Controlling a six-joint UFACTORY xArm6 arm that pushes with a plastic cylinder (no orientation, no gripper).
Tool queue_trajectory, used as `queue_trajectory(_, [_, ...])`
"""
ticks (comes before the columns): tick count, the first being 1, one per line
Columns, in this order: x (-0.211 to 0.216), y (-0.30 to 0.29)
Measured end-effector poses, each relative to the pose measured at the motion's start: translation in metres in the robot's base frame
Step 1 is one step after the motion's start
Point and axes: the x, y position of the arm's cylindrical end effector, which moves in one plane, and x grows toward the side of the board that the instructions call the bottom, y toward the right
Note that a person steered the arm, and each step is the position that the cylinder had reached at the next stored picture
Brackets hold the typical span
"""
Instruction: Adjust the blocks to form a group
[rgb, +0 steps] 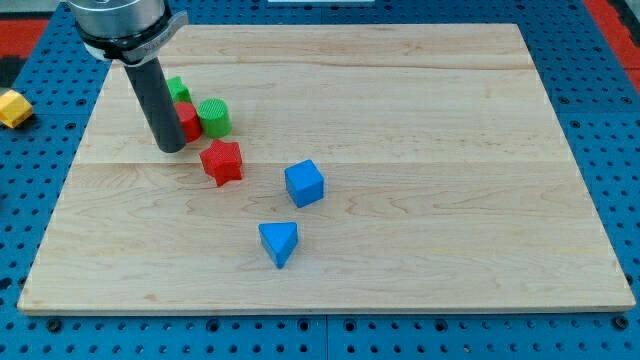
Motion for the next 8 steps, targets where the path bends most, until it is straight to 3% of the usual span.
queue_trajectory(2, [-0.004,0.143])
queue_trajectory(3, [0.025,0.226])
queue_trajectory(4, [0.072,0.211])
queue_trajectory(6, [0.04,0.07])
queue_trajectory(7, [0.037,0.049])
queue_trajectory(8, [0.054,0.108])
